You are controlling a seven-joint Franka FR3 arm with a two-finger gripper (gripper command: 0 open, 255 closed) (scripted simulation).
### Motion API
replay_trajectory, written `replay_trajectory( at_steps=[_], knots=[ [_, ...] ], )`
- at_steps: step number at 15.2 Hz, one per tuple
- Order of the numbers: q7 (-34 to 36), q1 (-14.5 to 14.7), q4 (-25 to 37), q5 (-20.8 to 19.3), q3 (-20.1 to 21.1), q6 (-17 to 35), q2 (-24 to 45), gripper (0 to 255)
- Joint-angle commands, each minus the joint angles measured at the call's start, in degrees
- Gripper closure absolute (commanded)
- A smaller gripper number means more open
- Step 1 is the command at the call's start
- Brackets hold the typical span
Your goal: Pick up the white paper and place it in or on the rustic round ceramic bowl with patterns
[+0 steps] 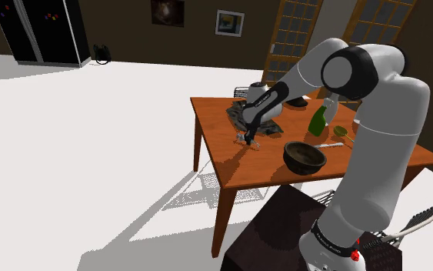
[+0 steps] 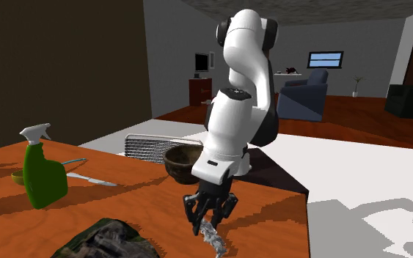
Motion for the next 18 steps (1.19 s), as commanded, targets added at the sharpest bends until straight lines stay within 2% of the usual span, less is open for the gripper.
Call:
replay_trajectory(
  at_steps=[1,18],
  knots=[
    [0.2,0.2,0.1,-0.5,-0.2,-1.2,-1.0,255],
    [1.2,1.5,4.3,-4.3,-1.0,-14.0,-10.4,255]
  ],
)
